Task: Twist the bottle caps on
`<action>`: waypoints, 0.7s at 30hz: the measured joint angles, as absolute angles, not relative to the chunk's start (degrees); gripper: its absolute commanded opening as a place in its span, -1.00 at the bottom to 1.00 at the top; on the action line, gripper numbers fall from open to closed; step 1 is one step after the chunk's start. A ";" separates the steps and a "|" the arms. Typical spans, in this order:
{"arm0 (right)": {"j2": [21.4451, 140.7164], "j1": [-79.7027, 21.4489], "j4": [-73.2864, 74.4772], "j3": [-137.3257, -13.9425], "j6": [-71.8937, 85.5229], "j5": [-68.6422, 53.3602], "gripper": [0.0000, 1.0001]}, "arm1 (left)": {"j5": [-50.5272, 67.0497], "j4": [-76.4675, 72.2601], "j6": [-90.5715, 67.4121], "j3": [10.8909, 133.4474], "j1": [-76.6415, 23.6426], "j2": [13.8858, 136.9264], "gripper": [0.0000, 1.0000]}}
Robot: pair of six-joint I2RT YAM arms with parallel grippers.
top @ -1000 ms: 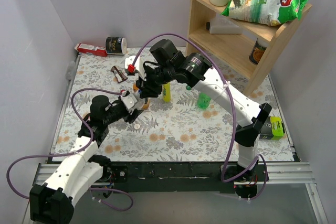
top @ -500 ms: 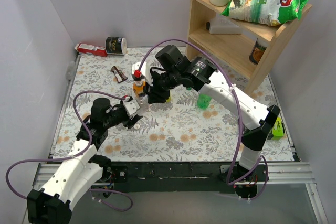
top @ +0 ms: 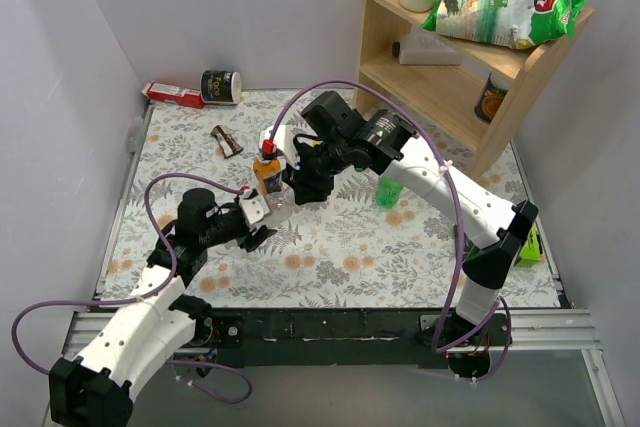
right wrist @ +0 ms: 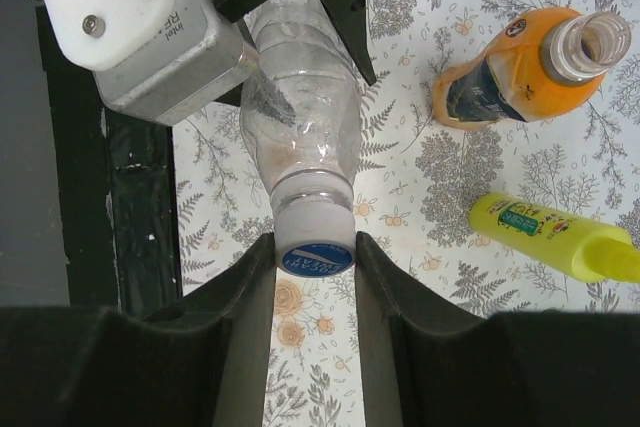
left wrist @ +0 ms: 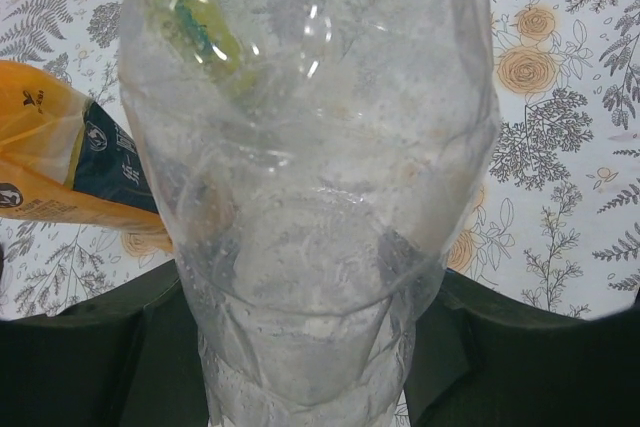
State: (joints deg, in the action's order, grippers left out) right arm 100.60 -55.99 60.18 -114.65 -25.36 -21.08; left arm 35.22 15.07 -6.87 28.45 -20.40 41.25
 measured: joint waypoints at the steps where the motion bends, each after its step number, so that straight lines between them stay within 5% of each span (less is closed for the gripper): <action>1: 100.62 -55.99 60.36 -114.67 -25.41 -21.02 -0.52 | 35.24 15.09 -6.87 28.42 -20.47 41.25 -1.00; 11: 102.26 -55.99 64.16 -117.36 -27.92 -21.74 0.07 | 36.86 16.67 -7.01 28.42 -20.86 41.65 -1.00; 14: 104.88 -56.55 67.09 -120.05 -28.73 -22.83 0.76 | 39.75 13.54 -8.16 29.36 -21.23 42.13 -1.00; 21: 107.04 -57.30 68.01 -122.28 -29.76 -25.45 0.84 | 43.72 9.43 -10.33 31.53 -21.52 43.53 -1.00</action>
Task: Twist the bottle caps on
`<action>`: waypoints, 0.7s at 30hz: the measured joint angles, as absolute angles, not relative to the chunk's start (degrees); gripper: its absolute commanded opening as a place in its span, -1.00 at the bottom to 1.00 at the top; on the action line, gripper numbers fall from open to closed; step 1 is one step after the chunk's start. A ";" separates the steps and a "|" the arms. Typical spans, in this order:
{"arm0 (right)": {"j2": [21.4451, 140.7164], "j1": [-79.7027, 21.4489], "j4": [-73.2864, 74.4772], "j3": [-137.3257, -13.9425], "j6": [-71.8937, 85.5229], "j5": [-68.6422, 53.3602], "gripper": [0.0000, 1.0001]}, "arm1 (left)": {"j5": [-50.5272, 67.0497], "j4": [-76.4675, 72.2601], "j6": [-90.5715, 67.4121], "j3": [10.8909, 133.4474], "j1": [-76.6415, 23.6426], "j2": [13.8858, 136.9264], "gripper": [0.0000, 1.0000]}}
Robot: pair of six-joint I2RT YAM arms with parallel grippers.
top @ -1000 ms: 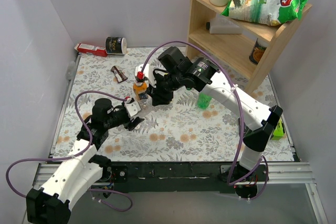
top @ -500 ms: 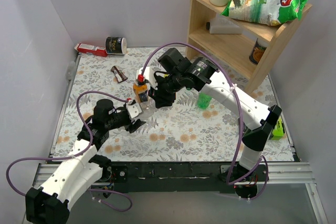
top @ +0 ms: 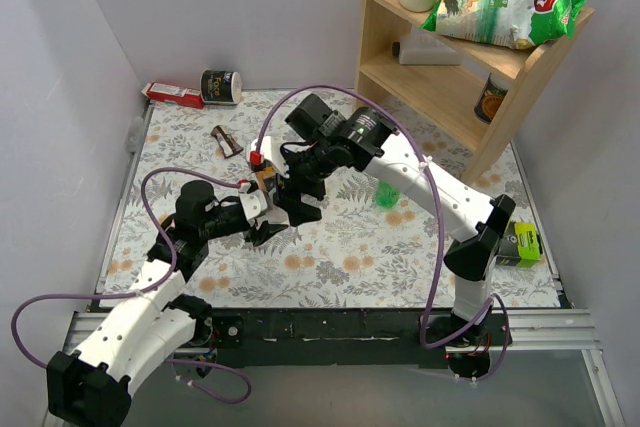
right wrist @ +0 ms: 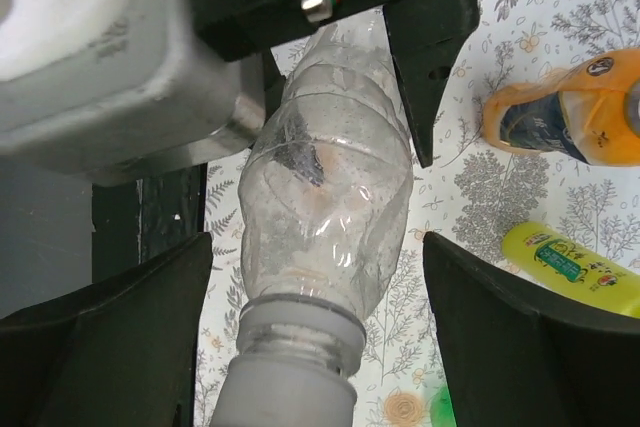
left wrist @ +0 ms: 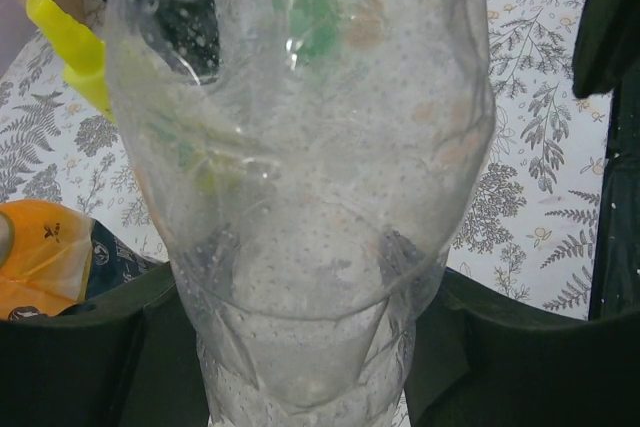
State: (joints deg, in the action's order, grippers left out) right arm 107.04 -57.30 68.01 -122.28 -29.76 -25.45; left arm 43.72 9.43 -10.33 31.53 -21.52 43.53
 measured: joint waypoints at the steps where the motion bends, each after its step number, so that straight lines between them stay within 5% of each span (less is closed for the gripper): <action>1: 106.87 -57.30 68.01 -122.58 -29.85 -25.50 0.85 | 43.92 9.37 -10.39 31.53 -21.52 43.66 -1.00; 9: 99.24 -57.28 66.32 -120.18 -33.98 -26.24 0.86 | 44.69 11.07 -11.81 31.57 -21.52 45.82 -1.00; 16: 86.13 -57.30 62.85 -112.79 -41.15 -24.95 0.46 | 46.83 18.52 -9.65 32.25 -21.52 46.52 -1.00; 21: 84.55 -57.56 61.69 -109.08 -47.40 -24.32 0.36 | 48.80 24.14 -6.17 35.42 -21.52 47.57 -1.00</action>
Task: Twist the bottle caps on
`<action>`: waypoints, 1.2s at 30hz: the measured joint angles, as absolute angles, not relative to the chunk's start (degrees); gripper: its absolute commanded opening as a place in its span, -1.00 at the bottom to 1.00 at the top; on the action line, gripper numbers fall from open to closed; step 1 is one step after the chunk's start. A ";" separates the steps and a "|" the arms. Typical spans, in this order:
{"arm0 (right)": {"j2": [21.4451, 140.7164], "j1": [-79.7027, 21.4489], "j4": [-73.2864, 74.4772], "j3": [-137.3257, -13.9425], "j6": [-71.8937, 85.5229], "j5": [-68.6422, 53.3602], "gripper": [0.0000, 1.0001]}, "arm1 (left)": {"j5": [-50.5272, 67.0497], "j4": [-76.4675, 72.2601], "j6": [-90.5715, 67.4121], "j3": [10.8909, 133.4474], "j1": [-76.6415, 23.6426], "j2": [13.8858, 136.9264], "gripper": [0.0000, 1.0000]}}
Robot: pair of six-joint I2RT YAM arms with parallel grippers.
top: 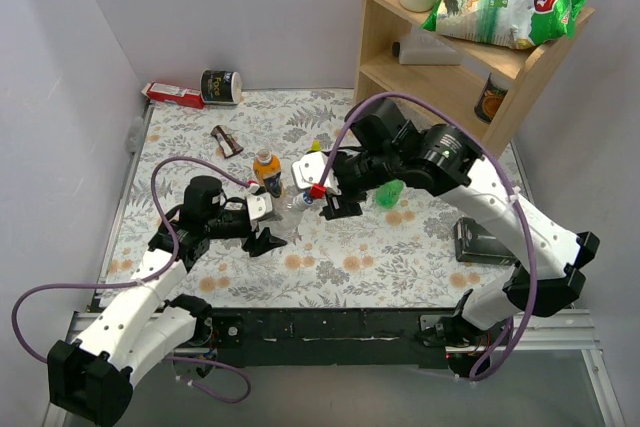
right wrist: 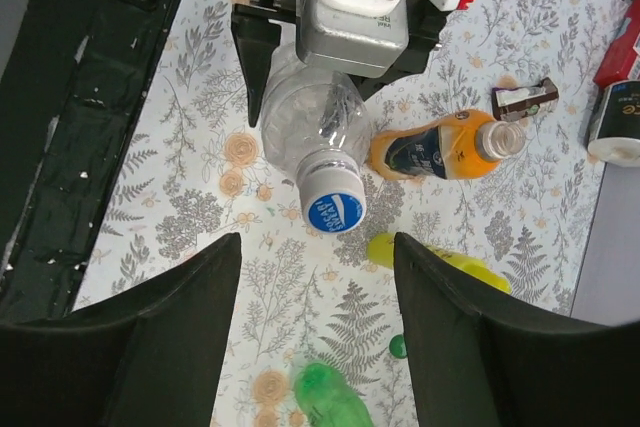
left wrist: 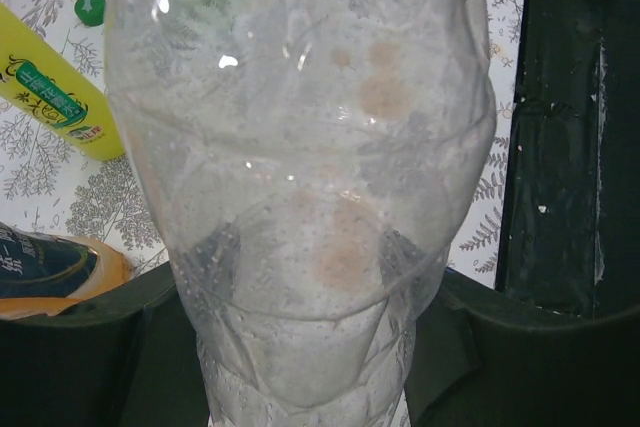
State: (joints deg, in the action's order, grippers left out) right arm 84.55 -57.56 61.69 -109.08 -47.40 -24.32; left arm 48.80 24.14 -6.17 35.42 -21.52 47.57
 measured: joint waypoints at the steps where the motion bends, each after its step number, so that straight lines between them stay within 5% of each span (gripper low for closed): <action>1: 85.32 -57.63 61.58 -108.84 -48.66 -24.34 0.35 | 49.12 24.93 -5.54 35.99 -21.52 47.77 -1.00; 21: 88.86 -59.68 61.19 -106.98 -58.13 -24.34 -0.07 | 51.05 29.95 -1.10 39.09 -21.61 50.15 -1.00; 27: 88.88 -59.75 61.04 -106.32 -59.11 -23.75 -0.39 | 50.41 30.06 -0.05 39.07 -21.61 50.04 -1.00; 36: 93.84 -58.24 62.46 -112.27 -50.68 -24.56 -0.50 | 46.54 22.68 -2.59 35.42 -21.58 47.83 -1.00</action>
State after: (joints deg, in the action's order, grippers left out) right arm 93.84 -58.24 62.46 -112.27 -50.68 -24.56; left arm 46.54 22.68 -2.59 35.42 -21.58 47.83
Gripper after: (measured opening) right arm 0.391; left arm 0.563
